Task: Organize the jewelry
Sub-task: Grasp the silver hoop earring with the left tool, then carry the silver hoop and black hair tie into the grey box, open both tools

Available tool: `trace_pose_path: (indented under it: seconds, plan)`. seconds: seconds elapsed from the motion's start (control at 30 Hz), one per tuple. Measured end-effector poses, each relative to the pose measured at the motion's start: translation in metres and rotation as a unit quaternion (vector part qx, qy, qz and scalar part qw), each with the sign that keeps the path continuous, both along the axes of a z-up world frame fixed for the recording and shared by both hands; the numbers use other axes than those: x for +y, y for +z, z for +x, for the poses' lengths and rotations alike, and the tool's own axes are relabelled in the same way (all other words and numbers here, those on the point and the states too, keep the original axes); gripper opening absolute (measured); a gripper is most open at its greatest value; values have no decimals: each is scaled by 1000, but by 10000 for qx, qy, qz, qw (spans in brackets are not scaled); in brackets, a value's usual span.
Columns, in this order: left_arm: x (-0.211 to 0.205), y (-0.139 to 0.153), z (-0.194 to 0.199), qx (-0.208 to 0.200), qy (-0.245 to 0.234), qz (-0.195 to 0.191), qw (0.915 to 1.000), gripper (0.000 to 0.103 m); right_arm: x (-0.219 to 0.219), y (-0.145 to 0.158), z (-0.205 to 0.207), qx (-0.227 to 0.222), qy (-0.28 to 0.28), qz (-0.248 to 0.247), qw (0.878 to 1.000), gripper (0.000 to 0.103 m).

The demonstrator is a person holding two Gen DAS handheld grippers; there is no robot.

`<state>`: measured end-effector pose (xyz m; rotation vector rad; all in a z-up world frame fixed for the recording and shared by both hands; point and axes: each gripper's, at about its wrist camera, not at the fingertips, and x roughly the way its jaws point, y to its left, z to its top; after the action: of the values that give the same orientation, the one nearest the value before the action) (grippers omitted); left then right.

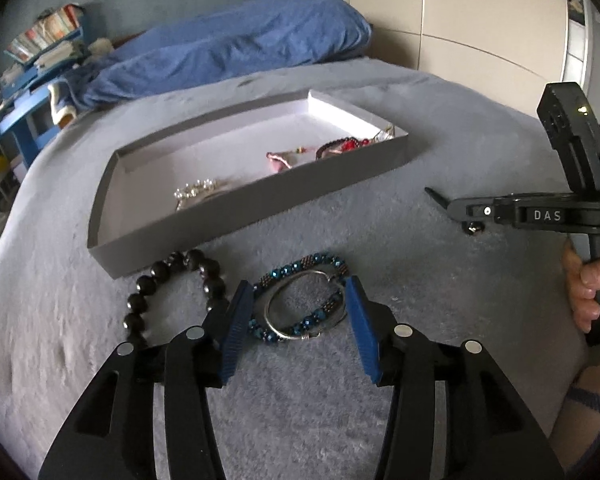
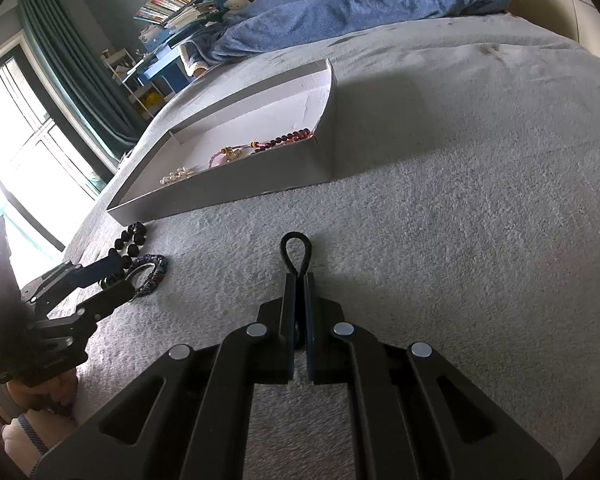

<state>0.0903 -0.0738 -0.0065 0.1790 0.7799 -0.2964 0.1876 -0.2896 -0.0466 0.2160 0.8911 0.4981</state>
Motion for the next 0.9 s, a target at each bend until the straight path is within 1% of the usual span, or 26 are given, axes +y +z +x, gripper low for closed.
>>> trace_pose_path:
  seconds: [0.23, 0.4, 0.63, 0.8, 0.9]
  plan:
    - [-2, -9, 8, 306, -30, 52, 9995, 50, 1, 1, -1, -4, -3, 13, 10000, 4]
    - [-1, -9, 8, 332, -44, -5, 9994, 46, 0, 1, -1, 0, -2, 15, 10000, 4]
    - [-5, -7, 4, 188, -83, 45, 9998, 46, 0, 0, 0, -1, -1, 13, 10000, 4]
    - [-9, 0, -6, -67, -273, 38, 9996, 45, 0, 1, -1, -20, -4, 21, 10000, 4]
    - [-8, 4, -10, -189, -281, -24, 9994, 45, 0, 3, -3, -91, -18, 28, 10000, 4]
